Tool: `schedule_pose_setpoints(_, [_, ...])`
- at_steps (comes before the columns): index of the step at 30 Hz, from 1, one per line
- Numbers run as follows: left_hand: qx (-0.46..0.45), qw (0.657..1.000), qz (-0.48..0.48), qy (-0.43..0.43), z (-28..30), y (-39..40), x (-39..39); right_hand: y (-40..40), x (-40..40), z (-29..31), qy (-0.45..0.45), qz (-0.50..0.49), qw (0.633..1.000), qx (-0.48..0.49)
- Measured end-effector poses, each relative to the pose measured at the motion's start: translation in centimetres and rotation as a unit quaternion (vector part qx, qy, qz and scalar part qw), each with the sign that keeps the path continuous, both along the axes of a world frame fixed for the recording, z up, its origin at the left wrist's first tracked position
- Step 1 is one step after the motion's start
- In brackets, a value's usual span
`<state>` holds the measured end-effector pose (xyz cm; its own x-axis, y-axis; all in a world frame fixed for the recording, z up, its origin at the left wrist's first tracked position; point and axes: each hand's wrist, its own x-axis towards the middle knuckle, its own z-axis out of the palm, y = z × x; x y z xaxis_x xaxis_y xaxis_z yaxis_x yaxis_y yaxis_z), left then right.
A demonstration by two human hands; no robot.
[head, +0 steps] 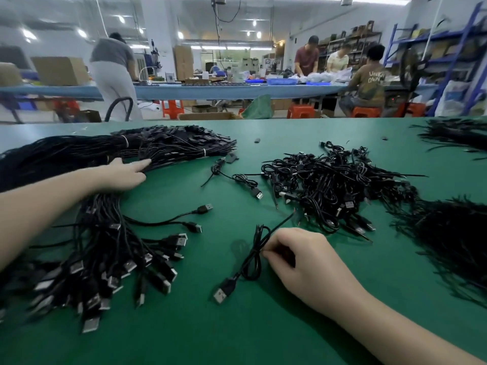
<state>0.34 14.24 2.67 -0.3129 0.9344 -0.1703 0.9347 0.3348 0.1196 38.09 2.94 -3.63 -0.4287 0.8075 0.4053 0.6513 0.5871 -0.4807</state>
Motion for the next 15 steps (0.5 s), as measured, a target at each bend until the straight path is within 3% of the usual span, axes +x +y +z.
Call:
schedule_pose_setpoints(3, [-0.075,0.989,-0.129,0.015,-1.1,-5.2,1.7,0.0,-0.1,0.0,0.001,-0.003,1.0,0.002])
schedule_pose_setpoints(5, [-0.047,0.984,-0.173,0.013,-2.0,-8.4,2.3,0.0,-0.1,0.1,-0.002,-0.003,1.0,0.004])
schedule_pose_setpoints(8, [-0.014,0.976,-0.176,0.124,-1.0,-11.6,1.9,-0.1,0.0,0.2,-0.003,-0.003,1.0,0.012])
schedule_pose_setpoints(13, [-0.113,0.968,-0.145,0.173,1.3,-14.4,0.4,-0.6,0.1,0.2,-0.01,-0.003,1.0,0.027])
schedule_pose_setpoints(15, [-0.098,0.975,-0.124,0.159,1.7,-14.3,0.6,-0.8,0.2,0.1,-0.01,-0.002,0.999,0.031])
